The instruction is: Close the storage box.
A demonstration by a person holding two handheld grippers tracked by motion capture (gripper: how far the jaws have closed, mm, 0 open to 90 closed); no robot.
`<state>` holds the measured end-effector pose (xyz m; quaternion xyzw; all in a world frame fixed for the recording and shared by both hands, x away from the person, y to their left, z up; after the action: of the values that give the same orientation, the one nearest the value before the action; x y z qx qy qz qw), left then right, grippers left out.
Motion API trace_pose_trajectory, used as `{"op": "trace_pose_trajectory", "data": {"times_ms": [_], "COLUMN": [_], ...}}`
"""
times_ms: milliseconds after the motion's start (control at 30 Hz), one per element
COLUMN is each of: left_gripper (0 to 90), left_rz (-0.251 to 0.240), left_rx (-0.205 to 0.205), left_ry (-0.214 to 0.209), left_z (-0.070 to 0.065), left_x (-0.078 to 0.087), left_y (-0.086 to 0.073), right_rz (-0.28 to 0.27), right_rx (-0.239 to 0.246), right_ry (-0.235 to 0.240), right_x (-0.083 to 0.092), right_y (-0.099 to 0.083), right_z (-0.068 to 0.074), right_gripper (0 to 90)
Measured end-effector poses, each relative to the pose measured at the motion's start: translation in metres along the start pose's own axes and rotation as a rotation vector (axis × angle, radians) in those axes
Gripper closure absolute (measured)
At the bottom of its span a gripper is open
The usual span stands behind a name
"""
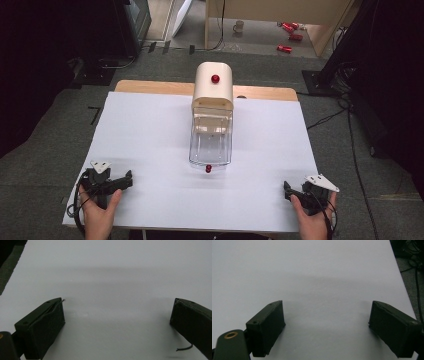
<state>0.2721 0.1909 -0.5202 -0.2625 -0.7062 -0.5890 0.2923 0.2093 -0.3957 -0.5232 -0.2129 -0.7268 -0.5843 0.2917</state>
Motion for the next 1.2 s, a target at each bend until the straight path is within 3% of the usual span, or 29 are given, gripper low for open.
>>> {"op": "trace_pose_trajectory", "data": {"times_ms": [200, 267, 433, 667, 733, 767, 800, 833, 867, 933, 967, 1200], "left_gripper": [0.0, 0.0, 0.0, 0.0, 0.0, 0.0, 0.0, 0.0, 0.0, 0.0, 0.0, 0.0], "left_rz": [-0.001, 0.000, 0.000, -0.001, -0.002, -0.002, -0.001, -0.001, -0.001, -0.001, -0.001, -0.001], "left_rx": [0.000, -0.001, 0.000, -0.002, -0.001, -0.001, -0.001, -0.001, -0.001, -0.001, -0.001, -0.001], "left_ry": [0.000, 0.000, 0.000, 0.001, 0.001, 0.001, 0.001, 0.001, 0.001, 0.001, 0.001, 0.001], "left_z": [0.000, 0.000, 0.000, 0.000, 0.000, 0.000, 0.000, 0.000, 0.000, 0.000, 0.000, 0.000], "left_x": [0.000, 0.000, 0.000, 0.000, 0.000, 0.000, 0.000, 0.000, 0.000, 0.000, 0.000, 0.000], "left_y": [0.000, 0.000, 0.000, 0.000, 0.000, 0.000, 0.000, 0.000, 0.000, 0.000, 0.000, 0.000], "right_rz": [-0.005, -0.014, -0.038, -0.085, -0.106, -0.106, -0.124, -0.124, -0.134, -0.144, -0.157, -0.179], "right_rx": [-0.009, 0.000, 0.030, 0.069, 0.067, 0.067, 0.069, 0.069, 0.090, 0.102, 0.118, 0.118], "right_ry": [-0.035, -0.004, 0.018, 0.083, 0.103, 0.103, 0.121, 0.121, 0.134, 0.138, 0.140, 0.187], "right_x": [0.006, 0.009, 0.016, 0.024, 0.027, 0.027, 0.028, 0.028, 0.029, 0.029, 0.031, 0.028], "right_y": [0.001, 0.004, 0.013, 0.035, 0.045, 0.045, 0.051, 0.051, 0.057, 0.060, 0.065, 0.077], "right_z": [0.009, 0.016, 0.030, 0.062, 0.076, 0.076, 0.087, 0.087, 0.100, 0.106, 0.117, 0.149], "right_gripper": [13.3, 13.3, 13.4, 14.4, 16.1, 16.1, 17.0, 17.0, 17.4, 18.5, 20.6, 30.1]}}
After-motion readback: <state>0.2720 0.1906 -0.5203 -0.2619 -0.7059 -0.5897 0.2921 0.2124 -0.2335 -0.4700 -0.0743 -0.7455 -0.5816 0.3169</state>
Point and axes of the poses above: each handheld gripper's, and its own axes: x roughly backward along the jaws, y roughly out of its top, z roughly to its left, the point moved 3 cm from there along -x, roughly forward along the jaws, and after that the axes turned 13 degrees about x, right-handed, at the moved point
